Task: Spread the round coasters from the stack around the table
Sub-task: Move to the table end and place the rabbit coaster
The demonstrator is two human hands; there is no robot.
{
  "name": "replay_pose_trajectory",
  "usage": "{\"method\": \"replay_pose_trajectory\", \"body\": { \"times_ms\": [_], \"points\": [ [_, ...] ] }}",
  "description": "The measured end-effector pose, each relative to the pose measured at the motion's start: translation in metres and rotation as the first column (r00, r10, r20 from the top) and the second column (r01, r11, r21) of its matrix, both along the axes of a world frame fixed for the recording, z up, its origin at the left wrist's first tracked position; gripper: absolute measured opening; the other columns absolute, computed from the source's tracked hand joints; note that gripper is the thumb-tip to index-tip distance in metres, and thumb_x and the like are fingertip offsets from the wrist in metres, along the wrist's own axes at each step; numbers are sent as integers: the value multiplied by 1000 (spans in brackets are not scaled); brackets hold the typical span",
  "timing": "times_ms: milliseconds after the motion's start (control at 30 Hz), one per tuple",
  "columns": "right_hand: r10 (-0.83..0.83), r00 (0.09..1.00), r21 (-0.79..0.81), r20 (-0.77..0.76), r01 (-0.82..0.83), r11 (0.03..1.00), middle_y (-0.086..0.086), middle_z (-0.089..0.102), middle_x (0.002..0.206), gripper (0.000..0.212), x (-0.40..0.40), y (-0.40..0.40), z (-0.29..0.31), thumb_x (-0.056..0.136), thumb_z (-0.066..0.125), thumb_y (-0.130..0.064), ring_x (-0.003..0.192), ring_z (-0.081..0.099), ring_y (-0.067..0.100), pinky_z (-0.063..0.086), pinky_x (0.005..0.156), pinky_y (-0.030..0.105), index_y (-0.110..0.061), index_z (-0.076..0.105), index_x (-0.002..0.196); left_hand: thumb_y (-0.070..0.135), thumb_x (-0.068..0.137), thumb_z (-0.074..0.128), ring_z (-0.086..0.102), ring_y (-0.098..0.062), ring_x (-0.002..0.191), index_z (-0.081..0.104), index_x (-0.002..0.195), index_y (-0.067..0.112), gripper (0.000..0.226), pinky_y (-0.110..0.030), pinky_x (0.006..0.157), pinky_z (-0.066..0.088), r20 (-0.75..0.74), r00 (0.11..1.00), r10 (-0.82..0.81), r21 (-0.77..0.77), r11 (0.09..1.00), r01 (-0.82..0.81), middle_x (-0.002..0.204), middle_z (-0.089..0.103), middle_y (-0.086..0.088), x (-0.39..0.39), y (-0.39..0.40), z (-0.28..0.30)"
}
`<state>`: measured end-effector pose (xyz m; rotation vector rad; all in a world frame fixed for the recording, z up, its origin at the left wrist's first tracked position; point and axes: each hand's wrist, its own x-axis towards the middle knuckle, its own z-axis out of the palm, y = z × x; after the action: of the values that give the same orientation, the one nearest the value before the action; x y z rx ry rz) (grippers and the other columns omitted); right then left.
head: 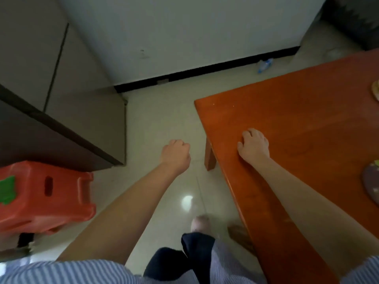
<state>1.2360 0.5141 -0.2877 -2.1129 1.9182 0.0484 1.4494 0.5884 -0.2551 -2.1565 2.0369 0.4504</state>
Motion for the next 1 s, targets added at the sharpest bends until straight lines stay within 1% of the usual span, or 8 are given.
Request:
{"method": "replay_pose_trajectory", "body": {
  "times_ms": [167,300,400,533,667,800,900,1000],
  "points": [
    [-138,989,39,43,137,990,15,37,146,43,-2,-20,5,95,46,-26,138,29,31,26,115,47,-9,42,134,18,90,41,44,-30,118,53,119,7,33,-40,93,41,13,979,-202,-11,979,203,124,53,-14,-1,-72,2],
    [-258,965,13,52,258,966,14,40,145,42,-9,-37,5,95,45,-24,137,30,30,26,116,48,-8,44,133,18,89,42,47,-32,113,57,110,6,28,-42,89,44,9,930,-367,-24,930,368,119,55,-15,-8,-133,0],
    [-395,918,-21,36,396,918,13,44,142,40,-18,-49,6,94,46,-24,137,32,29,27,116,47,-9,47,131,18,88,43,47,-32,113,59,107,5,28,-42,90,44,-1,858,-514,-40,857,514,118,56,-15,-20,-179,-2],
    [-577,811,-102,94,584,805,16,55,133,35,-32,-57,11,92,48,-16,131,41,29,31,113,46,-4,55,124,23,90,43,50,-32,110,58,109,8,29,-42,87,45,-4,730,-683,-51,730,682,116,56,-15,-44,-234,-5],
    [-695,708,-141,123,706,694,16,61,125,30,-57,-64,17,91,48,-12,123,48,30,36,106,43,0,59,117,29,92,42,51,-32,107,60,107,9,31,-41,84,47,-18,630,-776,-70,630,773,114,57,-14,-87,-273,-10],
    [-776,613,-150,145,789,595,17,62,123,31,-102,-81,20,91,49,-12,119,51,31,43,101,43,0,59,118,30,92,42,53,-31,102,61,104,8,31,-40,81,48,-19,529,-848,-95,529,843,110,60,-14,-139,-300,-16],
    [-806,567,-134,167,823,551,18,61,122,31,-146,-106,18,92,49,-14,118,52,31,46,99,42,1,58,118,29,92,42,53,-30,102,60,104,8,30,-39,79,48,-25,504,-864,-123,503,856,110,60,-13,-179,-322,-23],
    [-818,548,-138,176,836,530,18,61,121,30,-199,-138,16,93,49,-16,115,53,31,47,96,39,0,58,118,27,92,44,51,-29,108,58,110,8,30,-38,85,47,-73,508,-858,-172,513,841,116,58,-13,-220,-345,-31]
  ]
}}
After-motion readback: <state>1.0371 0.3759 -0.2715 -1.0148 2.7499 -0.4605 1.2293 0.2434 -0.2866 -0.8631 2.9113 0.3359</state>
